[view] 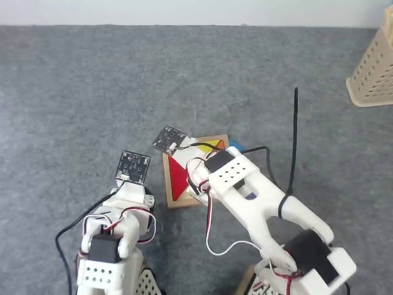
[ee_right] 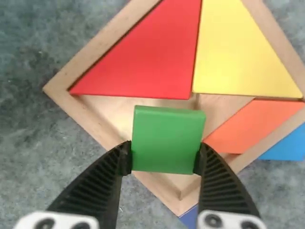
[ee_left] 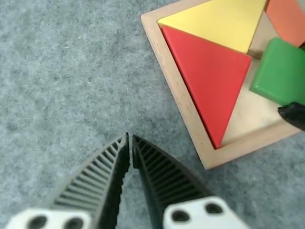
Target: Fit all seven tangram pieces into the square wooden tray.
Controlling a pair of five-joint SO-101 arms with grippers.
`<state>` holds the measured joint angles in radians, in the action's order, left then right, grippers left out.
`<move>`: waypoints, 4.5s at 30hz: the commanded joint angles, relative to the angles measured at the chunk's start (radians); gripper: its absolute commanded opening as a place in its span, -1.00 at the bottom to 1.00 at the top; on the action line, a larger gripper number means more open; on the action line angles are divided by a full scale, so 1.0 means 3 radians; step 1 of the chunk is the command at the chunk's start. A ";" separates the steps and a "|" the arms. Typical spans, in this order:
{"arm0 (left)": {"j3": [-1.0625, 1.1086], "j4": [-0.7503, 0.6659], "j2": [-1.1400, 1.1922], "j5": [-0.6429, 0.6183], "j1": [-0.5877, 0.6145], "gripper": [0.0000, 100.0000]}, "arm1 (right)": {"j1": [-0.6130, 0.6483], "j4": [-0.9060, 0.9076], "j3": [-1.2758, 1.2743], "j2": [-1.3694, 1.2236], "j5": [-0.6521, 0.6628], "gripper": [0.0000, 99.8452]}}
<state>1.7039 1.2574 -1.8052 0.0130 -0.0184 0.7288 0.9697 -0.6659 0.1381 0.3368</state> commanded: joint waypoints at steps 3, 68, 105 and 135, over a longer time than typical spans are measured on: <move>-0.0064 0.0020 -0.0066 -0.0020 0.0005 -0.98 | 0.0028 -0.0033 0.0143 0.0043 -0.0046 -0.67; -0.0064 0.0020 -0.0066 -0.0020 0.0005 -0.98 | -0.0315 0.0054 0.0276 0.0488 -0.0205 -0.98; -0.0064 0.0020 -0.0066 -0.0020 0.0005 -0.98 | -0.1941 0.0212 -0.0082 -0.0412 0.0286 -0.83; -0.0064 0.0020 -0.0066 -0.0020 0.0005 -0.98 | -0.1977 0.0263 -0.0138 0.0146 -0.2639 -0.61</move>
<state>1.7039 1.2574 -1.8052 0.0130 -0.0184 0.1258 1.0879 -0.7227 0.2317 -0.2923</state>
